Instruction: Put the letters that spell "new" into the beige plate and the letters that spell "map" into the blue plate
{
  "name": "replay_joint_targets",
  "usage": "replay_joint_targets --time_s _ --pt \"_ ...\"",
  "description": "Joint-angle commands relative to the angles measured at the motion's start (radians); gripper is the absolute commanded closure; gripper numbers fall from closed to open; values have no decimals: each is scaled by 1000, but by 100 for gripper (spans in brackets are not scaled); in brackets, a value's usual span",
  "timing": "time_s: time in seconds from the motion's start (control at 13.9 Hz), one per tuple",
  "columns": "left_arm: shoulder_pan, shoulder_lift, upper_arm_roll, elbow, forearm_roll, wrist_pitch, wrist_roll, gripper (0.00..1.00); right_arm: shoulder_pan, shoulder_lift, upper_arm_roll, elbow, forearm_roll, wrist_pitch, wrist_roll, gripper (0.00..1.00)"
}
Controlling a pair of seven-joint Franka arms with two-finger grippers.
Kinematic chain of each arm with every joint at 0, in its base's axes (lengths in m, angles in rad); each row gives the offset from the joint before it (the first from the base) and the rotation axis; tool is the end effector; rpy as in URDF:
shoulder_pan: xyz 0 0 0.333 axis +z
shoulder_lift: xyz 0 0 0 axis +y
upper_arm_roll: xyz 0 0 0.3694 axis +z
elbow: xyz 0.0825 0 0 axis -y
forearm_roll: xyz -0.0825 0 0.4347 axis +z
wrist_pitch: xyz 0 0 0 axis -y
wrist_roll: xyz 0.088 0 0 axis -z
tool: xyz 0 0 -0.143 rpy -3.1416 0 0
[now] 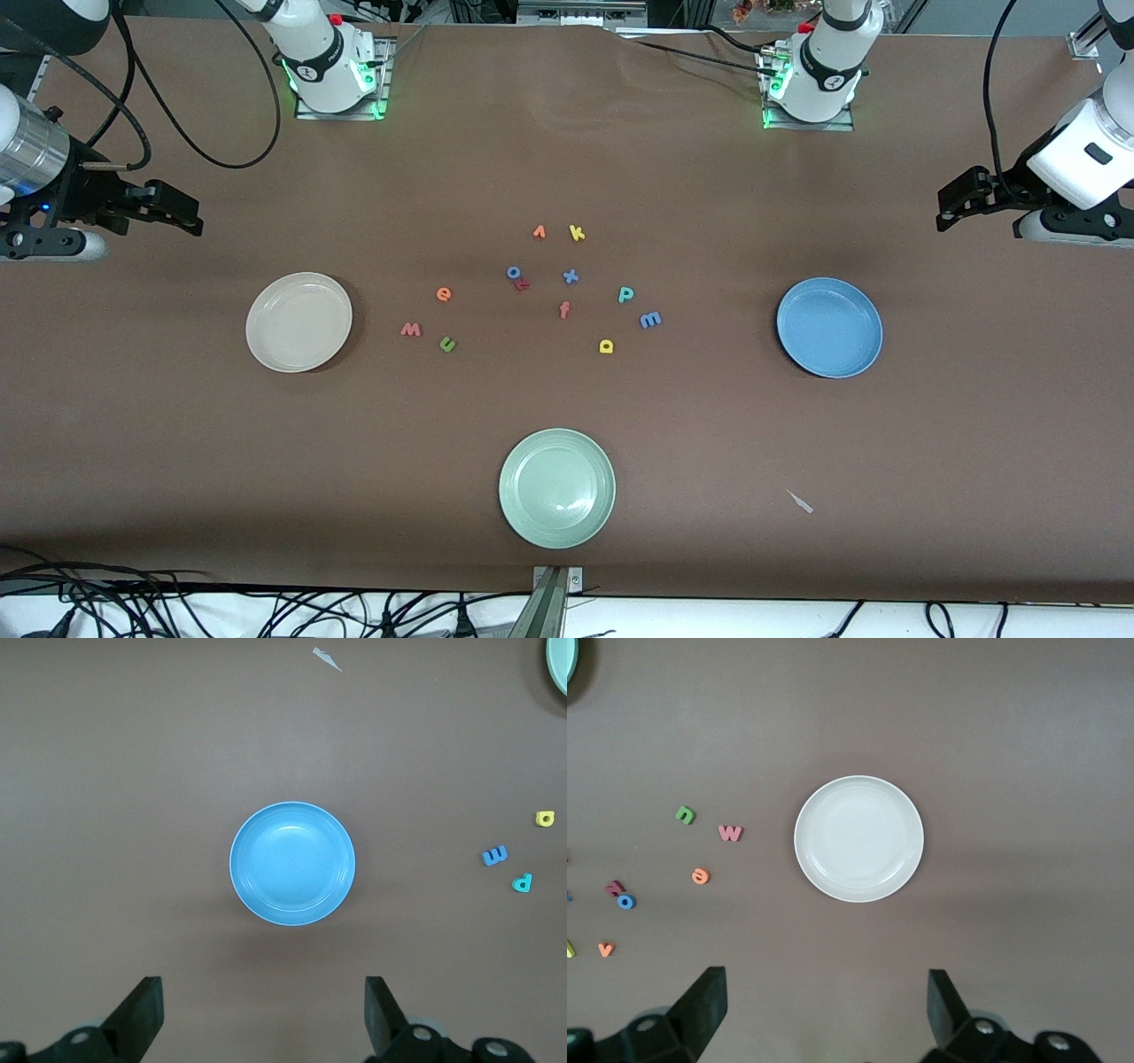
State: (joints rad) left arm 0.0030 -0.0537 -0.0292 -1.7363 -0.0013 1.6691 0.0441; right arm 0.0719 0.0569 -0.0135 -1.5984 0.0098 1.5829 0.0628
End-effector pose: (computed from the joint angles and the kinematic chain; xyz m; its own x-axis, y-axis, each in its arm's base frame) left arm 0.5896 -0.0160 0.5956 0.9975 -0.0700 -0.0135 -0.0701 -0.9975 0.0003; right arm 0.6198 0.0378 0.5936 0.9973 -0.0047 -0.0728 -0.0050 -1.0000 -0.0044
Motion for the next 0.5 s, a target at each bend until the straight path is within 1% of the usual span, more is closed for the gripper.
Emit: replay_joint_targets --time_s 0.0,0.43 --pt "12 12 -6 27 -19 -22 0 0 -4 -11 0 -12 -7 -4 -12 0" --pt "12 12 -6 27 -19 -28 0 0 -4 -11 -8 -11 -4 -17 -17 0"
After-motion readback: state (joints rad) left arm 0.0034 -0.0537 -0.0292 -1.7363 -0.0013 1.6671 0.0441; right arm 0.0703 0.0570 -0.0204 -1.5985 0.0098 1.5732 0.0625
